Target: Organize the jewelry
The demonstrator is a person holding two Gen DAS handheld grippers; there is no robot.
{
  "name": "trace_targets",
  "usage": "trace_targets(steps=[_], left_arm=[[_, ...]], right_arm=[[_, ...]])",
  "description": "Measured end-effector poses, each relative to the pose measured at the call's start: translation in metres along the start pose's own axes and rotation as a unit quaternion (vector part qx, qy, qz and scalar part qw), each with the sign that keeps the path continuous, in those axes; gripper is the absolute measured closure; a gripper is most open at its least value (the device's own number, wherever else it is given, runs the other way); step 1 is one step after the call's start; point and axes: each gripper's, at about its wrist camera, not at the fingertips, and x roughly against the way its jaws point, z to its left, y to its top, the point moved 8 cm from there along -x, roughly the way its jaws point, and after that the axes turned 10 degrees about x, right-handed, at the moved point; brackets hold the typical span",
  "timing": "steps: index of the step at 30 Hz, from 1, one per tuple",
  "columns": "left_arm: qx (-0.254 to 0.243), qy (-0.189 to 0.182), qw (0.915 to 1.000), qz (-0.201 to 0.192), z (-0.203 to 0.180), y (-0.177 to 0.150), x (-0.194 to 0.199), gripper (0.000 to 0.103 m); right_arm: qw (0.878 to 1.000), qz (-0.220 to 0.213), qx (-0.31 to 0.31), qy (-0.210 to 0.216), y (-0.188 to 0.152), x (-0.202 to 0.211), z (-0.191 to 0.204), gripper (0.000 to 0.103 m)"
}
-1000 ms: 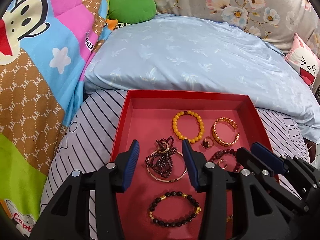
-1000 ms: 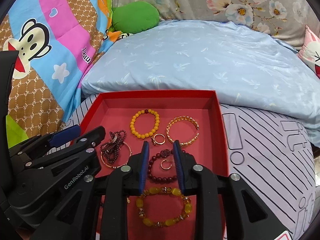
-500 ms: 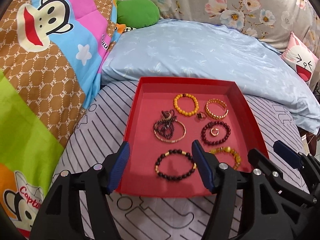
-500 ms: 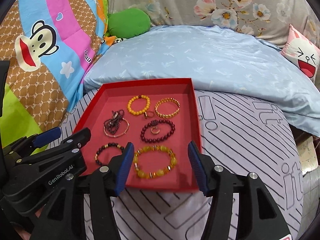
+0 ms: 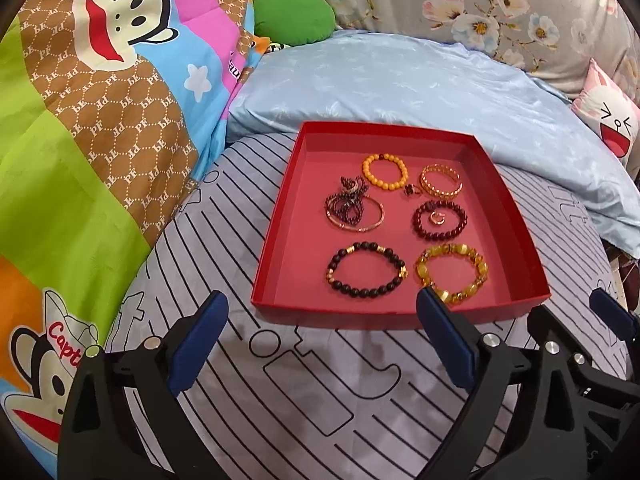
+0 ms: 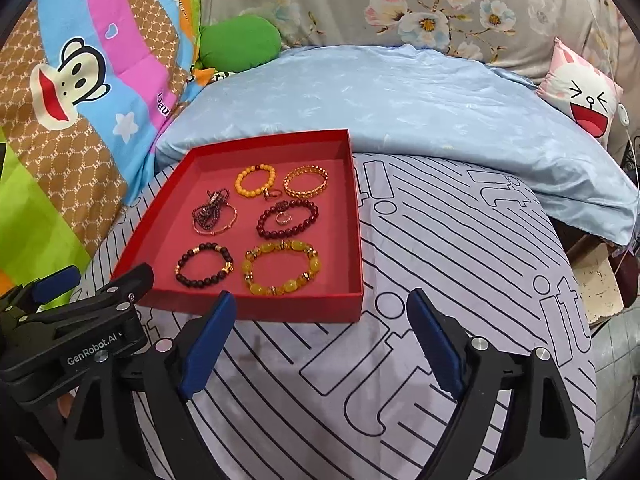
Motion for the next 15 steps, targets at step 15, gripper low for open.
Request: trace_targets(steps=[15], left_arm=[[0.02,0.006,0.9998,0.003,0.016,-0.018,0.001,0.01]], right_arm=[[1.0,0.003,-0.009,0.004,-0.019,-0.001,0.005,0.006]])
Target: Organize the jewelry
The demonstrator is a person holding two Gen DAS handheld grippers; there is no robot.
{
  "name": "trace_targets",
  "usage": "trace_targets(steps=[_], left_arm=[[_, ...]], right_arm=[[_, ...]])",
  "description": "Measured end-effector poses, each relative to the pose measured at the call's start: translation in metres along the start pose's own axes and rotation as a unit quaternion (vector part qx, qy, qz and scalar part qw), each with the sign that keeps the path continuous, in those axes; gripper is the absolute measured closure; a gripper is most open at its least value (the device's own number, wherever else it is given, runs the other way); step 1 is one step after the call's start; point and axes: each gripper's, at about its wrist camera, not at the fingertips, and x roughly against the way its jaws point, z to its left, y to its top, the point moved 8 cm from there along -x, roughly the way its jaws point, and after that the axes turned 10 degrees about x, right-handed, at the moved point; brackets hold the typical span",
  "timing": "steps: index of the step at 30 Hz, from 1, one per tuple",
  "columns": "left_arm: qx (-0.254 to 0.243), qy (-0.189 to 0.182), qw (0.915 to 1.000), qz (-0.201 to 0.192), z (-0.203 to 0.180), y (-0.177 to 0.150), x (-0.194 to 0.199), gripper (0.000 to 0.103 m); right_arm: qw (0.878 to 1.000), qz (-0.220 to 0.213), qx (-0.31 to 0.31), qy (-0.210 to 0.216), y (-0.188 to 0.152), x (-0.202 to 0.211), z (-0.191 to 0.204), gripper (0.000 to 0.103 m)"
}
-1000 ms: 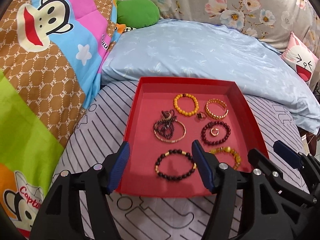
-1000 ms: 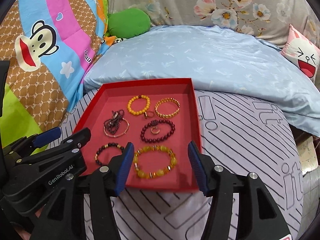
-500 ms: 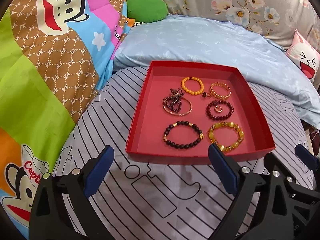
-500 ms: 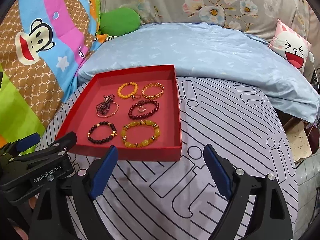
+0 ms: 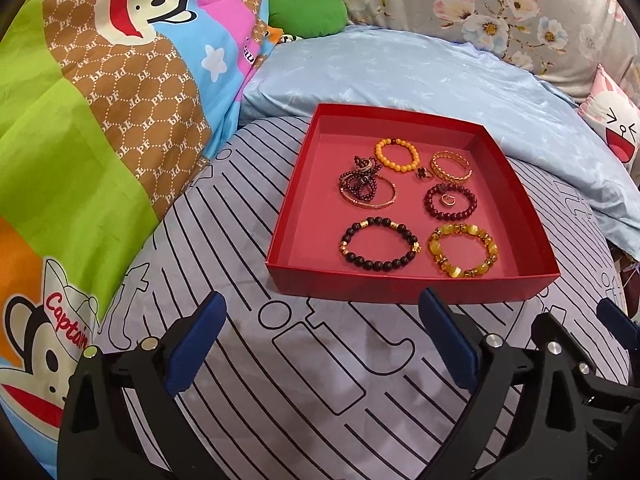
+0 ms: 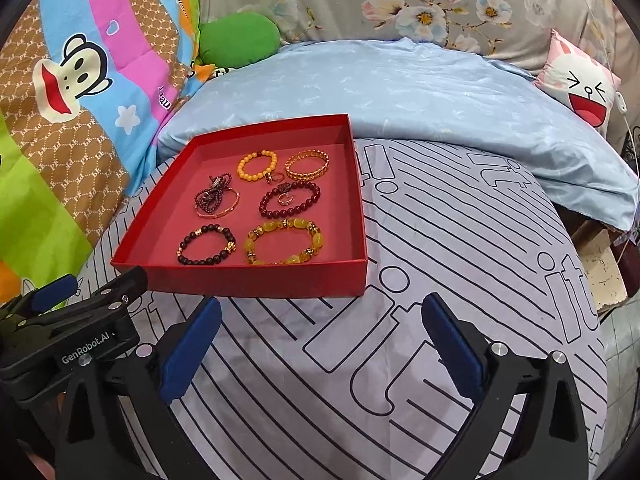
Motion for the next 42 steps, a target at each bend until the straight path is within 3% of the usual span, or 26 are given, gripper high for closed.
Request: trace_targets(steps=[42], left_arm=[[0.002,0.003,1.0,0.003,0.004,-0.009,-0.002,0.009]], right_arm=[[1.0,0.007,-0.003,-0.002,-0.014,-0.001,0.0,0.006]])
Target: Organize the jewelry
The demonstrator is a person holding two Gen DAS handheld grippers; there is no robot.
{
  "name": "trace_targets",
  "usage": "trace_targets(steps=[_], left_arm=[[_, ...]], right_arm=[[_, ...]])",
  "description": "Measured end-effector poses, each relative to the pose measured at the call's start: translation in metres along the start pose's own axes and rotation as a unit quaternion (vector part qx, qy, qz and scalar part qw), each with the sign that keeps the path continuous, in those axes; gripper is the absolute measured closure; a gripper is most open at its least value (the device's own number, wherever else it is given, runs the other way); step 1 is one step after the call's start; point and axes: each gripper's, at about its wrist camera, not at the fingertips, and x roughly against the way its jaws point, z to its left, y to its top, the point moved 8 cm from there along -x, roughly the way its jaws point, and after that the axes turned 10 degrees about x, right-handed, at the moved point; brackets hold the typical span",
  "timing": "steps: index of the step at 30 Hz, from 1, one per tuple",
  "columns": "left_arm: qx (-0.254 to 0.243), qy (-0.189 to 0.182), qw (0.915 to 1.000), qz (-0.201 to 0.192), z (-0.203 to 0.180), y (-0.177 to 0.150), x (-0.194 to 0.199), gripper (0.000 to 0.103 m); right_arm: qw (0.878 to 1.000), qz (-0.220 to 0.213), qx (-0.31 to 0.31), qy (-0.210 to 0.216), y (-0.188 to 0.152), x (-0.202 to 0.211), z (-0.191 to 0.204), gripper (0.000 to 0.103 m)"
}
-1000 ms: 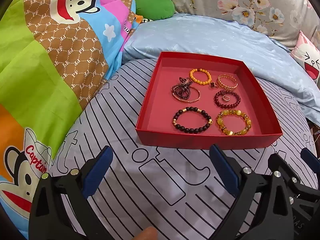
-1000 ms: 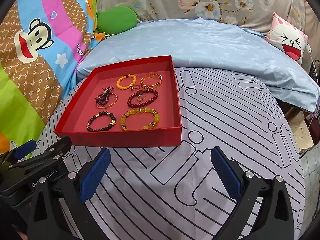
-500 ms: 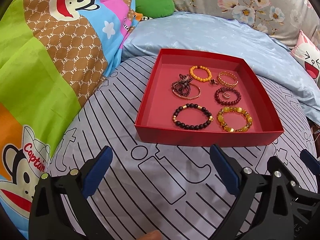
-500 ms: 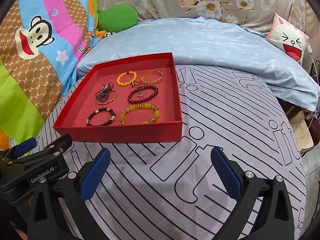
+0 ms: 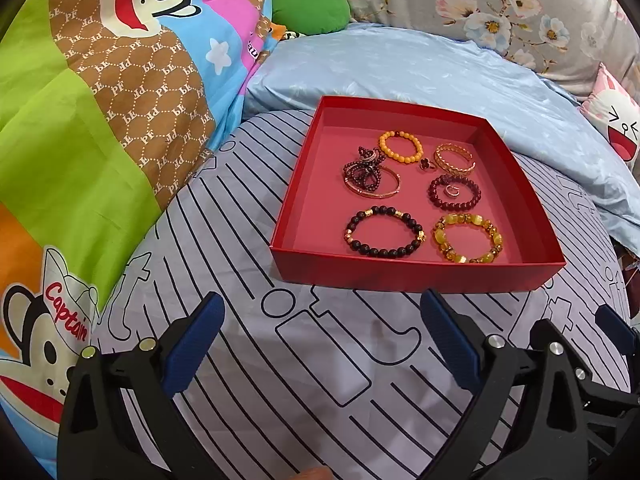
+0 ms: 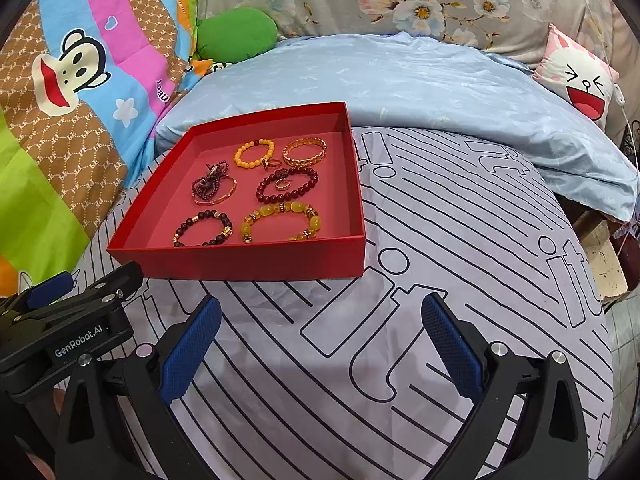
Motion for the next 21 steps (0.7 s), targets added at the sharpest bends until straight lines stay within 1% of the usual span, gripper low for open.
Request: trace_targets(steps=[15,21], left_arm=[[-0.003,0.008,1.0,0.002,0.001,-0.003,-0.0009,0.009],[0.002,0.012,0.9999,-0.003,0.0026,-0.0029,0.0002,0.009]], right_arm=[[1.0,0.0,0.002,-0.001,0.0001,-0.0001,-0.001,0.006],[1.0,0.0,0.002,-0.001,-0.0004,-0.0002,0.0004,0.006]])
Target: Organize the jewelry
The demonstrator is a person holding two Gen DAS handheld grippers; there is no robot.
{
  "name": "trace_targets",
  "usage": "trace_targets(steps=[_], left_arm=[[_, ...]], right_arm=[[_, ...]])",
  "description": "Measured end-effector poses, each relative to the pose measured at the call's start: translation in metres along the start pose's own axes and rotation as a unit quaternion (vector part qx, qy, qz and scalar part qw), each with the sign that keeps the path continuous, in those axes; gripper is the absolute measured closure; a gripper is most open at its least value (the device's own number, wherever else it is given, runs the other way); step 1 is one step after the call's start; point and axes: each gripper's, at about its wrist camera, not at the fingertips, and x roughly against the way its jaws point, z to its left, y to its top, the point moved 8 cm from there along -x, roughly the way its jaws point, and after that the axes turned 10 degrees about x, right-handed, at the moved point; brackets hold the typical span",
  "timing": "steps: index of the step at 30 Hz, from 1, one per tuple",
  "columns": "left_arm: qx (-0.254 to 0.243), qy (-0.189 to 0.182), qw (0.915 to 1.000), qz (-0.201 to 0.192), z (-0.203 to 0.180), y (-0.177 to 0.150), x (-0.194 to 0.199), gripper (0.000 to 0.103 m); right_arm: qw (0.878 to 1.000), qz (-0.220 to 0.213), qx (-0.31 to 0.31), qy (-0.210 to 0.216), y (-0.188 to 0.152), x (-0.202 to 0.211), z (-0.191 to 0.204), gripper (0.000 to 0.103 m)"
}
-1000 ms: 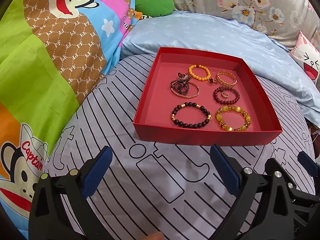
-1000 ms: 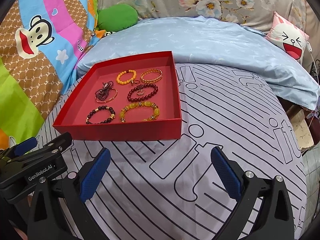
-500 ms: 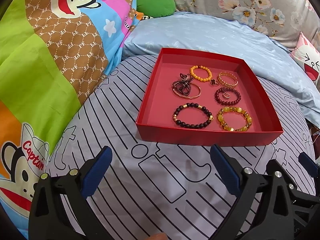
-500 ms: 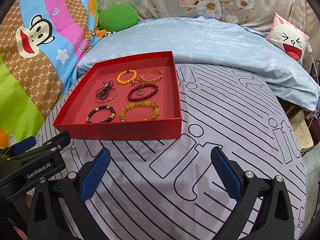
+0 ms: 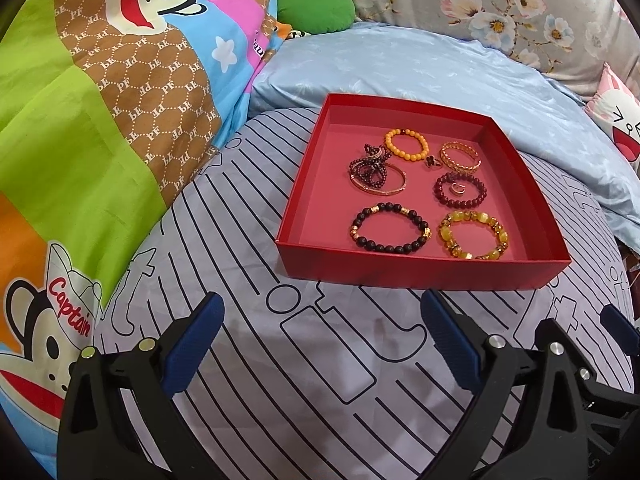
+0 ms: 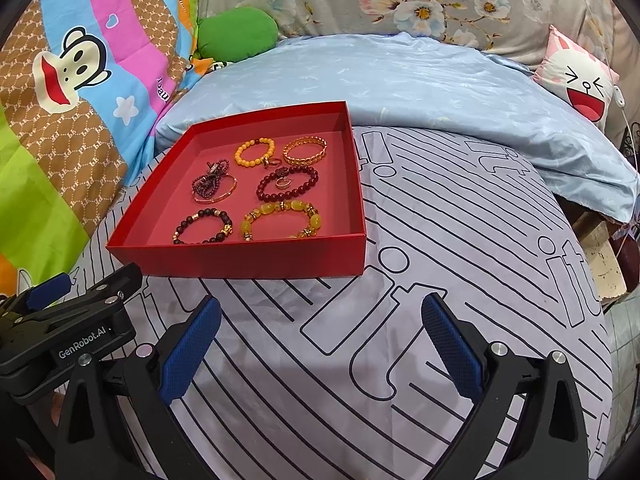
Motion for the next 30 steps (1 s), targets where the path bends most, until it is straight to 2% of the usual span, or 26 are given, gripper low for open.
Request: trace_targets(steps=[30], left_arm=[[-0.004,0.003,1.0,0.007,-0.0014,-0.0038,-0.0036,0.008]], right_arm=[[1.0,0.0,0.001,-0.001,-0.0001,-0.0003,0.001,0.006]])
